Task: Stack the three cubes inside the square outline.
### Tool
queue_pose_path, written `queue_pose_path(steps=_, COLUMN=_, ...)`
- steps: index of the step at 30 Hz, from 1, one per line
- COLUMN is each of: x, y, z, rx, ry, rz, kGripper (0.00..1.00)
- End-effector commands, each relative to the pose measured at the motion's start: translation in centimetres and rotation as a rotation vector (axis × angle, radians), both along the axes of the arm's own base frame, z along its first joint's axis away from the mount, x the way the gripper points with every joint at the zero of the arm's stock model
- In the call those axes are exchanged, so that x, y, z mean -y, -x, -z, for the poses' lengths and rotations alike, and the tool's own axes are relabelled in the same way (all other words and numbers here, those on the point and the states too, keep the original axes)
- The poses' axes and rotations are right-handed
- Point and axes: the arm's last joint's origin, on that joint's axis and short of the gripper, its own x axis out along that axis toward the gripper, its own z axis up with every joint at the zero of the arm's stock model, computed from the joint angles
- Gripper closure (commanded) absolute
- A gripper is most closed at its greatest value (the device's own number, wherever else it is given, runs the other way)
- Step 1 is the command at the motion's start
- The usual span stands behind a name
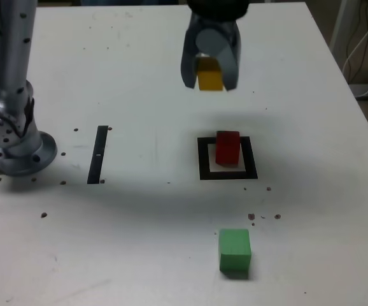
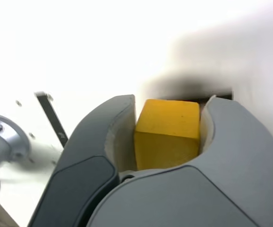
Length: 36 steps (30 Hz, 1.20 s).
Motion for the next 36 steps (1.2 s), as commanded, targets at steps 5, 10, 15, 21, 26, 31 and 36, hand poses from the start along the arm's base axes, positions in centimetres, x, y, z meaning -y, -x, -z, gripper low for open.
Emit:
queue_pose_path(steps=5, x=3.6, y=-0.7, z=0.6, rx=-0.023, ry=0.024, rz=-0.012, kGripper=0.76)
queue_pose_path(steps=10, x=5.8, y=-1.3, z=1.6, rx=-0.049, ry=0.042, rz=0.002, kGripper=0.76)
queue_pose_path(steps=15, x=6.5, y=-1.8, z=2.6, rx=-0.071, ry=0.047, rz=0.006, kGripper=0.76)
queue_pose_path(steps=21, x=6.5, y=-2.6, z=3.6, rx=-0.083, ry=0.041, rz=0.014, kGripper=0.75)
queue_pose_path(steps=26, x=6.6, y=-3.3, z=4.4, rx=-0.095, ry=0.039, rz=0.031, kGripper=0.75)
queue_pose_path(steps=31, x=6.5, y=-3.8, z=4.9, rx=-0.106, ry=0.036, rz=0.046, kGripper=0.75)
queue_pose_path(steps=36, x=5.9, y=-4.0, z=5.1, rx=-0.112, ry=0.037, rz=0.047, kGripper=0.69)
